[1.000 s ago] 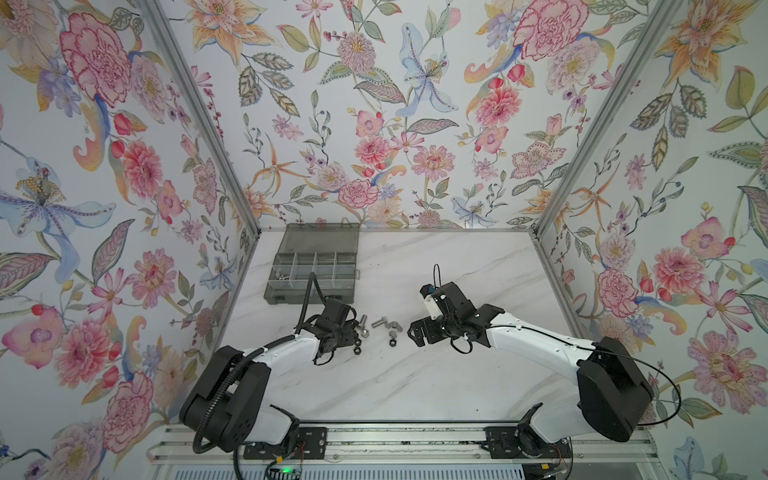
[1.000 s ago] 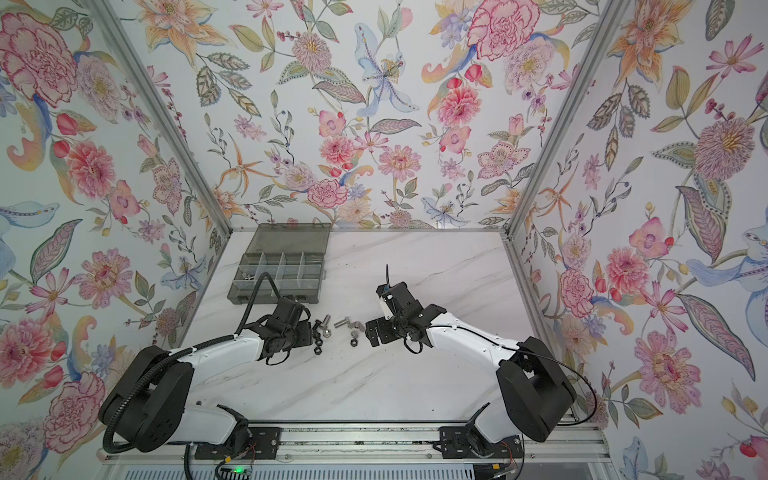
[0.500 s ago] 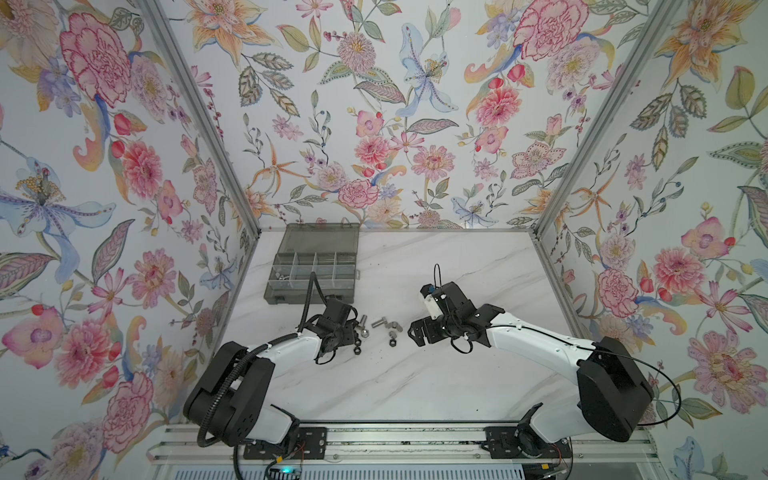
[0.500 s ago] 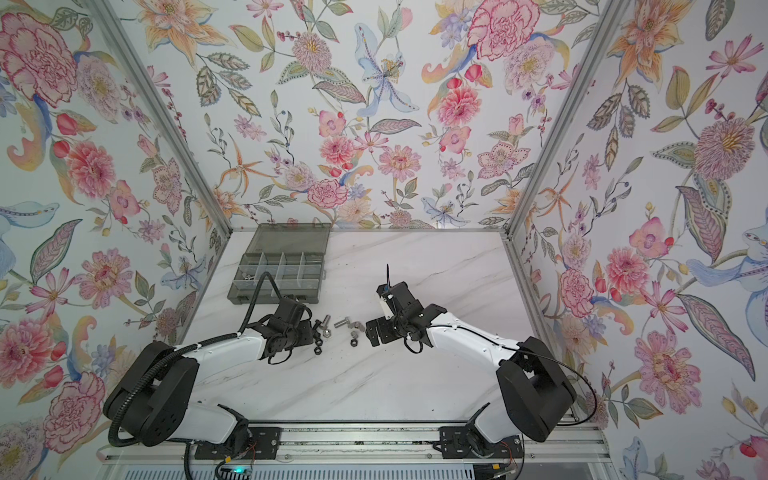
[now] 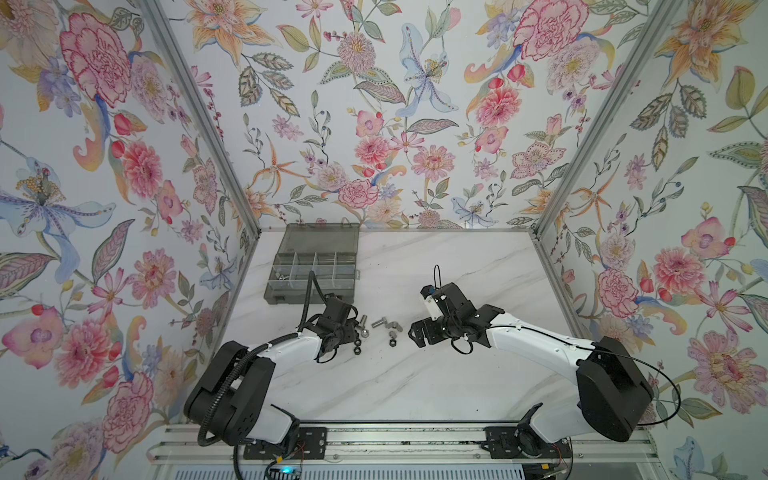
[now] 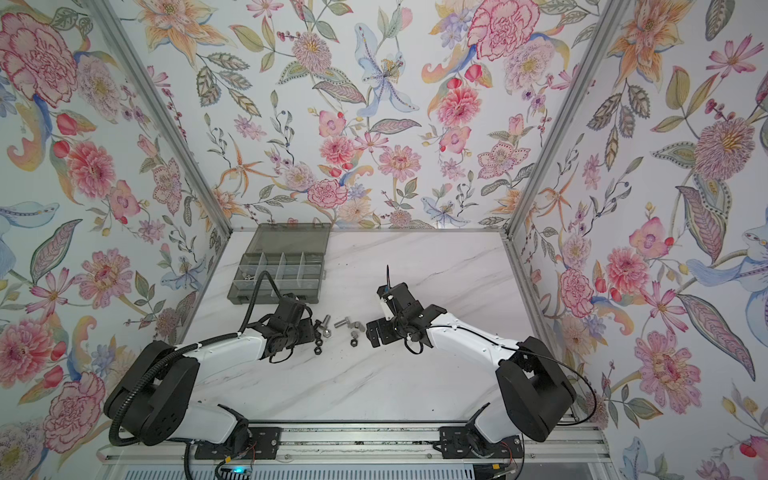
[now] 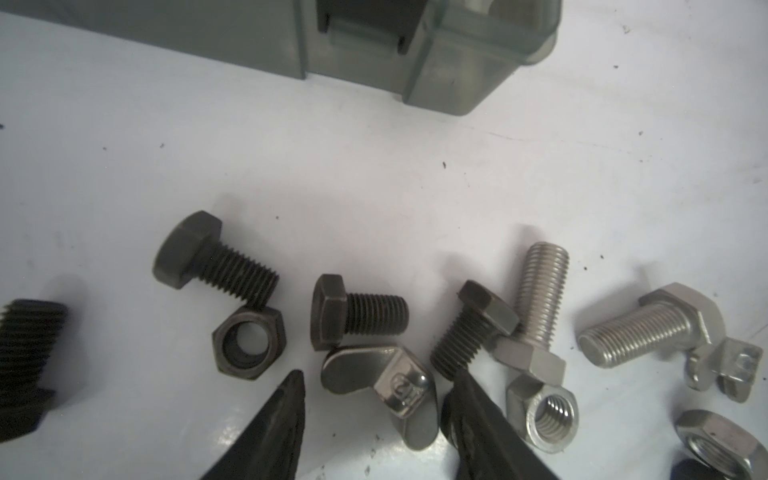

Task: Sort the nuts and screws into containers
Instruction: 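Lower the open left gripper around a silver wing nut in the pile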

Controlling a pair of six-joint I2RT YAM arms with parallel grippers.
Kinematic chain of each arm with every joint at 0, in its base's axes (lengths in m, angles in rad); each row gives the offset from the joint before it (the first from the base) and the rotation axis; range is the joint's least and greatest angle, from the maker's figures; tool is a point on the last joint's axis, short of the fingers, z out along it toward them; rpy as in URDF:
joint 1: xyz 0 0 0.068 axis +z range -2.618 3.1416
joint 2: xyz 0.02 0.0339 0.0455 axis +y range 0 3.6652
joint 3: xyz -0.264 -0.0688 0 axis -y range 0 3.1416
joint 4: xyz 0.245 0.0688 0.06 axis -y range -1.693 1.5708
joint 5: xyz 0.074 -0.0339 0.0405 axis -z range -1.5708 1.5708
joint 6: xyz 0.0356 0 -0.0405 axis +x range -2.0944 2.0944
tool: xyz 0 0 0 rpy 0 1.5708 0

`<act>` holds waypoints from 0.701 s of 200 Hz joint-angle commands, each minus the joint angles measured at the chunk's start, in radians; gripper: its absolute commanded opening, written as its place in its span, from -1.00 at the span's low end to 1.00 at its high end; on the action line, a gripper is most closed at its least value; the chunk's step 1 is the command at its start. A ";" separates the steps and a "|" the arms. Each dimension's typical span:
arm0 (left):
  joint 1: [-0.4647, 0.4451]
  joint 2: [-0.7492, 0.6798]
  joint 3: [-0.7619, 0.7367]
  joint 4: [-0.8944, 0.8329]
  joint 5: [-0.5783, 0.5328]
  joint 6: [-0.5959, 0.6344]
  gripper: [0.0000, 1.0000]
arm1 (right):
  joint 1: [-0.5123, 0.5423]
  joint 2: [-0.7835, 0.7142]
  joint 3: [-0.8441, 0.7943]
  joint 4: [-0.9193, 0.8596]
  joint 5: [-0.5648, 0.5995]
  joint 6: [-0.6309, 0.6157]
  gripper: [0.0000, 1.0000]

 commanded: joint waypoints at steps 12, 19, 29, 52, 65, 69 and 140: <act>-0.012 0.028 0.023 -0.005 -0.009 -0.014 0.14 | -0.002 0.006 -0.017 -0.014 0.006 -0.008 0.98; -0.011 0.030 0.021 -0.002 -0.005 -0.017 0.11 | -0.003 0.005 -0.020 -0.014 0.007 -0.009 0.98; -0.013 0.032 0.020 0.000 -0.004 -0.019 0.07 | -0.005 0.005 -0.023 -0.015 0.006 -0.009 0.98; -0.012 0.036 0.018 0.003 -0.003 -0.019 -0.09 | -0.004 0.000 -0.029 -0.013 0.008 -0.008 0.98; -0.012 0.038 0.019 -0.001 -0.004 -0.016 -0.13 | -0.004 -0.001 -0.030 -0.012 0.008 -0.010 0.98; -0.012 0.038 0.020 -0.003 -0.003 -0.014 -0.15 | -0.005 -0.002 -0.031 -0.013 0.008 -0.009 0.98; -0.011 0.029 0.020 -0.018 -0.004 0.003 -0.31 | -0.005 -0.008 -0.037 -0.013 0.008 -0.006 0.98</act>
